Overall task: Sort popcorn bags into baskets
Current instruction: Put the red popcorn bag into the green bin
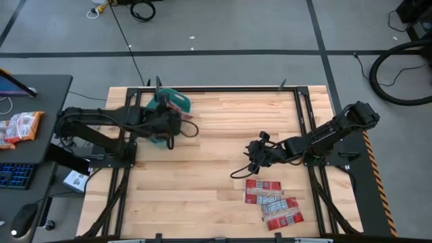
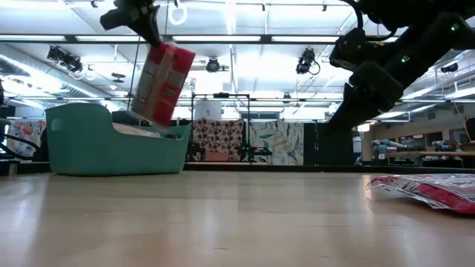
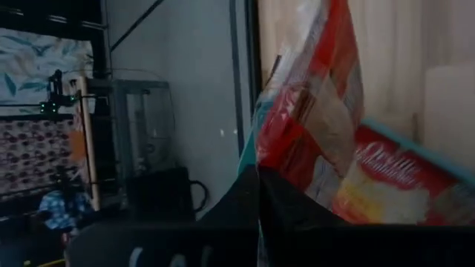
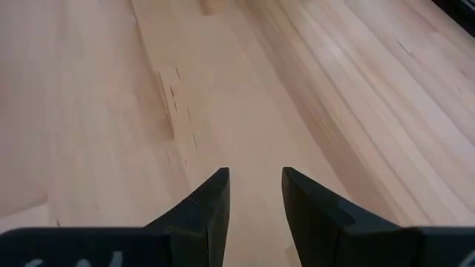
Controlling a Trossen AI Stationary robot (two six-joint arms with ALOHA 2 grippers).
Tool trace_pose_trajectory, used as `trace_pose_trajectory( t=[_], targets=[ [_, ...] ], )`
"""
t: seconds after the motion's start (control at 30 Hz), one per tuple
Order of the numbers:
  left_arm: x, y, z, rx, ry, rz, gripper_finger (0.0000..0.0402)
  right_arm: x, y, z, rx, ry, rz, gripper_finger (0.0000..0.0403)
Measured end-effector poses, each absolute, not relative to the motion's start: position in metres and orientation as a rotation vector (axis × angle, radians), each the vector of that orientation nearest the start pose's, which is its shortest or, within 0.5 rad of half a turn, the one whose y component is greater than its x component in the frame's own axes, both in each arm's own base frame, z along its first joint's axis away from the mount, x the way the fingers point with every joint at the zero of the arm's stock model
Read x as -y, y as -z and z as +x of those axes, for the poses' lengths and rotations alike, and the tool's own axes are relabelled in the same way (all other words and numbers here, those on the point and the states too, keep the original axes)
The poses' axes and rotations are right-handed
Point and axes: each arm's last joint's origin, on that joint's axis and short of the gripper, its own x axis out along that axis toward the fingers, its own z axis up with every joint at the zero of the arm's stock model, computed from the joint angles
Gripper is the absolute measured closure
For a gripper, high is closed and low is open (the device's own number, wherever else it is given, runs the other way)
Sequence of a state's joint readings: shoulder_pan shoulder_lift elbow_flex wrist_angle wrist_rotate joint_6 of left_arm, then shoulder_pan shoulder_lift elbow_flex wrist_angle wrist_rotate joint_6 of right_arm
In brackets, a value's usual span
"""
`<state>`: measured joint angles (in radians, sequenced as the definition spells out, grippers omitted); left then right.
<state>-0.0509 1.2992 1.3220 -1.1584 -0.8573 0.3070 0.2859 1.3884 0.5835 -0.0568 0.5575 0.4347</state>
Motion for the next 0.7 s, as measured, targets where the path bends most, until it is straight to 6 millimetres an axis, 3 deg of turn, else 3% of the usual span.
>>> trace_pose_trajectory(
  t=[0.23,0.43,0.7],
  targets=[
    [-0.052,-0.344,0.228,-1.279,-0.514,0.758,0.0401,-0.055,-0.159,0.24,-0.703,0.41,0.052,0.0273],
    [-0.08,-0.346,0.231,-1.232,-0.438,0.726,0.0401,-0.055,-0.158,0.24,-0.709,0.407,0.051,0.0273],
    [-0.077,-0.333,0.211,-1.407,-0.189,0.583,0.0401,-0.056,-0.158,0.239,-0.726,0.389,0.057,0.0273]
  ],
)
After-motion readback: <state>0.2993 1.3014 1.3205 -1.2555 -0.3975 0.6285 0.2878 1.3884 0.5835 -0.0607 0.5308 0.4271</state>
